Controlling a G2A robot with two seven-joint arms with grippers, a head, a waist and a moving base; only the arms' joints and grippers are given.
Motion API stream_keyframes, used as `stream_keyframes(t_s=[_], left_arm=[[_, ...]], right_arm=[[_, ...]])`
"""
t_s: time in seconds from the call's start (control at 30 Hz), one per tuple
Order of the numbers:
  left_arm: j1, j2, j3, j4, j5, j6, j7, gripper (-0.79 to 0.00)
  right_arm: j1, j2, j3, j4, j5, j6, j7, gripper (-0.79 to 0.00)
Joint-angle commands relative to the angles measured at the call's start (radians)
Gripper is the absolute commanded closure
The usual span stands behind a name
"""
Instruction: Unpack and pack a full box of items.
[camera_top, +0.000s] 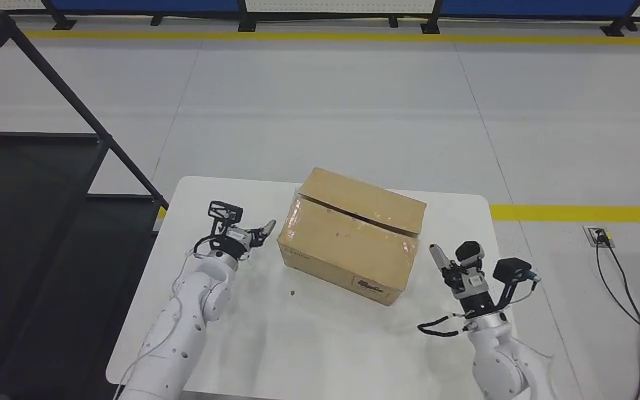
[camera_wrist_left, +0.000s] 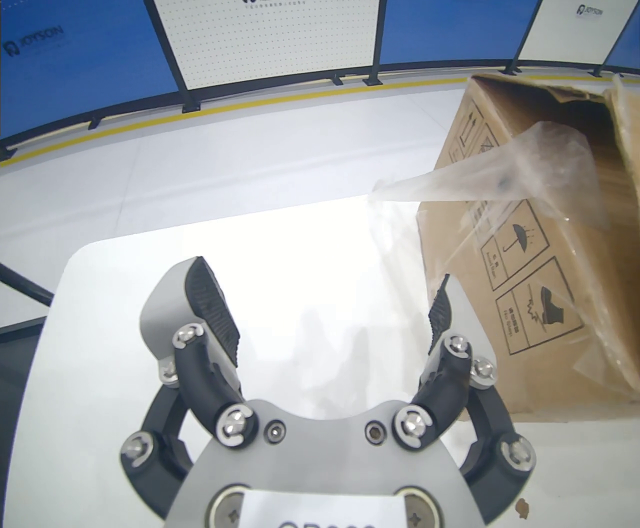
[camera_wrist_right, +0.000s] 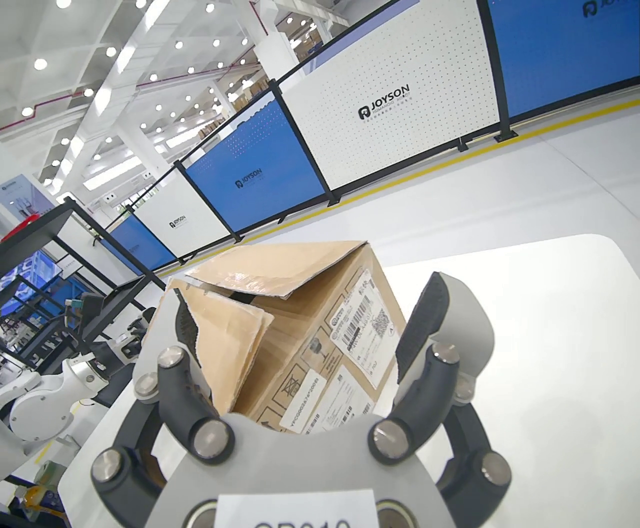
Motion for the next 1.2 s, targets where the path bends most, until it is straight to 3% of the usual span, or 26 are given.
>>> stream_keyframes(t_s=[0.0, 0.13, 0.5, 0.67, 0.77, 0.83, 1.17], left_arm=[[-0.015, -0.007, 0.021, 0.027, 0.004, -0.015, 0.021, -0.785], [-0.021, -0.014, 0.045, 0.052, 0.021, -0.042, 0.063, -0.785], [0.043, -0.002, 0.033, -0.017, 0.053, -0.106, 0.115, -0.785], [0.087, 0.007, 0.014, -0.076, 0.067, -0.124, 0.115, -0.785], [0.117, 0.013, 0.002, -0.112, 0.076, -0.128, 0.115, -0.785], [0.137, 0.017, -0.005, -0.133, 0.083, -0.133, 0.115, -0.785], [0.209, 0.029, -0.026, -0.214, 0.116, -0.148, 0.109, -0.785]], right_arm=[[-0.003, 0.001, 0.013, 0.002, 0.015, 0.006, 0.001, -0.785], [0.014, -0.004, 0.035, 0.027, 0.089, 0.104, 0.017, -0.785], [0.013, -0.005, 0.035, 0.026, 0.094, 0.105, 0.023, -0.785], [0.061, -0.004, 0.055, 0.055, 0.232, 0.086, 0.160, -0.785], [0.102, 0.001, 0.077, 0.085, 0.362, 0.060, 0.316, -0.785], [0.131, 0.008, 0.097, 0.108, 0.438, 0.097, 0.473, -0.785], [0.131, 0.007, 0.096, 0.107, 0.442, 0.101, 0.468, -0.785]])
